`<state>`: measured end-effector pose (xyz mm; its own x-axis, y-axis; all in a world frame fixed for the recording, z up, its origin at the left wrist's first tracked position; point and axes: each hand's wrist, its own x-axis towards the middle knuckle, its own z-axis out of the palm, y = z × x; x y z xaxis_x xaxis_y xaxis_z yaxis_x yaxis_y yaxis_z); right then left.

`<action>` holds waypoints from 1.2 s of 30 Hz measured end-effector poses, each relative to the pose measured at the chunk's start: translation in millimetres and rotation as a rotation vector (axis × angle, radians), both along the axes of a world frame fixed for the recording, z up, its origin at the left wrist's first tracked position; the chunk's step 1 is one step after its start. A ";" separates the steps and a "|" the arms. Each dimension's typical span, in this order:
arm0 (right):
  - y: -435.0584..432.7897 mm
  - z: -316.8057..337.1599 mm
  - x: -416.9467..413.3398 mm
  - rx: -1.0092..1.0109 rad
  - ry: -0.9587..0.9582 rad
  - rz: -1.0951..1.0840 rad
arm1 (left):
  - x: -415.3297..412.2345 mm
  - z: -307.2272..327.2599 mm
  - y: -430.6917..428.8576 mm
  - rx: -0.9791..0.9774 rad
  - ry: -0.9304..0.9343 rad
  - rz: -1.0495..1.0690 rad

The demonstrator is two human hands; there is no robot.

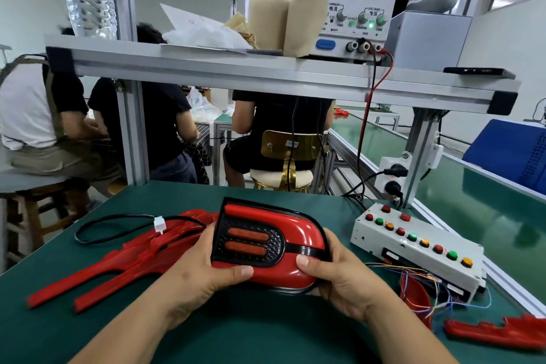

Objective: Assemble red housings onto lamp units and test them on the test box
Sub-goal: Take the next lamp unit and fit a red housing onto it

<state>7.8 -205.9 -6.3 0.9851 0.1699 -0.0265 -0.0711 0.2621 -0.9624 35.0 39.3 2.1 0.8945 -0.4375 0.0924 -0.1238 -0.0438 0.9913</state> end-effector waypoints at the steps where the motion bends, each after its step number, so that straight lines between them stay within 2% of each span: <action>1: 0.4 -0.6 -0.1 -0.002 -0.010 -0.012 | -0.3 -0.6 -1.1 0.010 -0.018 0.008; 9: 0.5 -2.5 -0.3 -0.025 0.011 -0.052 | 7.5 -8.0 -5.5 0.033 -0.032 0.027; 12: 0.5 -2.3 -0.4 -0.012 0.040 -0.055 | 12.3 -10.0 -2.5 0.028 0.055 -0.044; 16: 4.0 3.8 -1.5 0.017 0.065 -0.130 | 17.6 -8.3 5.7 -0.055 0.274 -0.075; 19: 16.2 6.4 -0.7 -0.110 0.105 -0.321 | 15.5 -12.3 0.8 -0.044 0.292 0.076; 22: 32.9 4.3 -1.0 -0.201 0.011 -0.516 | 12.4 -11.2 -14.7 -0.052 0.245 0.204; 25: 43.0 5.3 -5.1 -0.312 -0.150 -0.582 | 9.2 -8.1 -27.5 -0.095 0.178 0.344; 28: 46.8 7.4 -6.6 -0.340 -0.200 -0.604 | 8.1 -9.0 -30.8 -0.096 0.069 0.416; 30: 47.2 7.1 -6.3 -0.361 -0.171 -0.599 | 9.0 -10.3 -30.7 -0.059 0.048 0.432; 33: 43.3 7.4 -4.6 -0.364 -0.064 -0.583 | 9.7 -7.8 -29.2 0.013 0.152 0.402; 36: 37.7 8.5 -2.3 -0.396 0.081 -0.562 | 14.8 -4.8 -21.0 0.309 0.134 0.387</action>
